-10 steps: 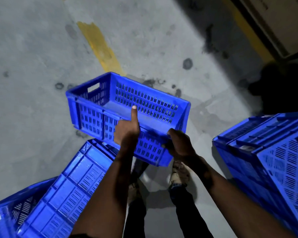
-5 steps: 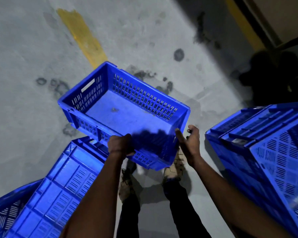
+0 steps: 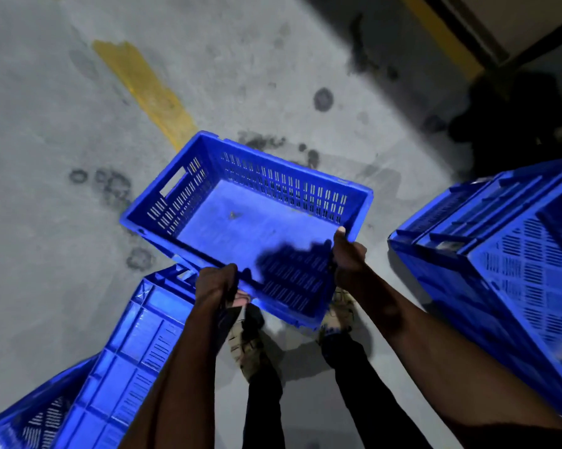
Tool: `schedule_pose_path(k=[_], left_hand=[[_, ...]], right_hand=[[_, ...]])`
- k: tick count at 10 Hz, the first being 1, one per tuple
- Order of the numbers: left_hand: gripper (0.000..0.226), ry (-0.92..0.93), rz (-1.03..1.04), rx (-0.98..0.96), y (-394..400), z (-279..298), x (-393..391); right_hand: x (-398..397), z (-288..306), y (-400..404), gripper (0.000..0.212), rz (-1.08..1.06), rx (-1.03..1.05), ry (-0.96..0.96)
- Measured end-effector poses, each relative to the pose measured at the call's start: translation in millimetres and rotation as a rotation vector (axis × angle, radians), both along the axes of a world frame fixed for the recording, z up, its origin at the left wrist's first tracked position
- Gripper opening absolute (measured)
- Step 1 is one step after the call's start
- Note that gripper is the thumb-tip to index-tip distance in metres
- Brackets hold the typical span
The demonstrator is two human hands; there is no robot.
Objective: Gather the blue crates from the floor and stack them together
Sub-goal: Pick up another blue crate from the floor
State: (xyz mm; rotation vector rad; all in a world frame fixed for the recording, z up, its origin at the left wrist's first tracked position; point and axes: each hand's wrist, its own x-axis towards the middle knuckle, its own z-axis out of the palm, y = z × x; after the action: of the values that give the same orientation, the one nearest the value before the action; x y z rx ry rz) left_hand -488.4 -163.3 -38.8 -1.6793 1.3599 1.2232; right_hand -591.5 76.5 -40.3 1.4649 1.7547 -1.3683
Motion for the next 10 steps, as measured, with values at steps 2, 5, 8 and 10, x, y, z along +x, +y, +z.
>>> schedule_pose_path(k=[2,5,8,10], left_hand=[[0.021,0.210,0.072,0.148,16.3,76.3,-17.7],[0.073,-0.111,-0.549,-0.538,35.6,103.7,11.8],[0.050,0.172,-0.463,-0.867,-15.6,109.7,34.9],[0.064,0.211,-0.589,-1.138,-71.3,112.6,18.3]], right_hand=[[-30.1,41.5,-17.8,0.035,0.110,-0.004,0.107],[-6.4,130.2,-14.6,0.027,0.362,0.051,0.345],[-11.0,200.7,26.6,0.027,0.276,-0.156,0.492],[-2.0,216.4,43.7,0.024,0.312,-0.344,0.479]])
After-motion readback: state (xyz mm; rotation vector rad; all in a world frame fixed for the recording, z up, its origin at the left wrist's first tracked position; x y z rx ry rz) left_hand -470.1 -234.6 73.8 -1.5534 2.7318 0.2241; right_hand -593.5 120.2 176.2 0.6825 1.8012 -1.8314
